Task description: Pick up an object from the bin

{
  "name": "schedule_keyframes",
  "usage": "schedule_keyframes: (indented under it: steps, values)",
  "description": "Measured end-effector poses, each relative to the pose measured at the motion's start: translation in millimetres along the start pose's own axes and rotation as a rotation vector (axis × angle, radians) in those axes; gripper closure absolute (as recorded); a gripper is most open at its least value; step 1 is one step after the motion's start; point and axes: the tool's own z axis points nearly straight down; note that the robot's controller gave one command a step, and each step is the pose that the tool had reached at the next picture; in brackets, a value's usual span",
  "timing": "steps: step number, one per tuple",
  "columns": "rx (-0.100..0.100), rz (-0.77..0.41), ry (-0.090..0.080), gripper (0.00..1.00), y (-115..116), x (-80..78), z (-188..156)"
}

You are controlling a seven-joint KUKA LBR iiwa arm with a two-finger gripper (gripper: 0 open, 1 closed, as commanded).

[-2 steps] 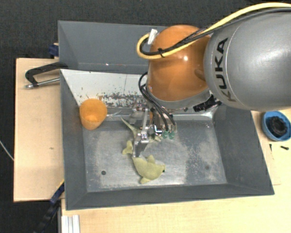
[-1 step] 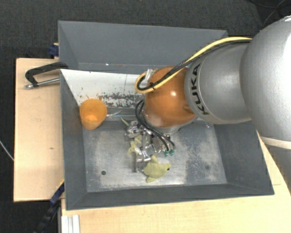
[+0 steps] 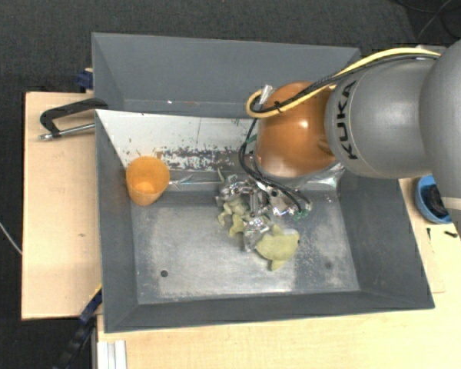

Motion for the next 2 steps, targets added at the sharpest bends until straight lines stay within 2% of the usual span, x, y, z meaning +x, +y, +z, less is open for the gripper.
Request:
schedule_keyframes:
  steps: [1,2]
  values:
    - [-0.001,0.0,-0.001,1.0,1,-1.3,-2]
    - [0.003,-0.253,-0.001,1.0,-14,36.3,-175]
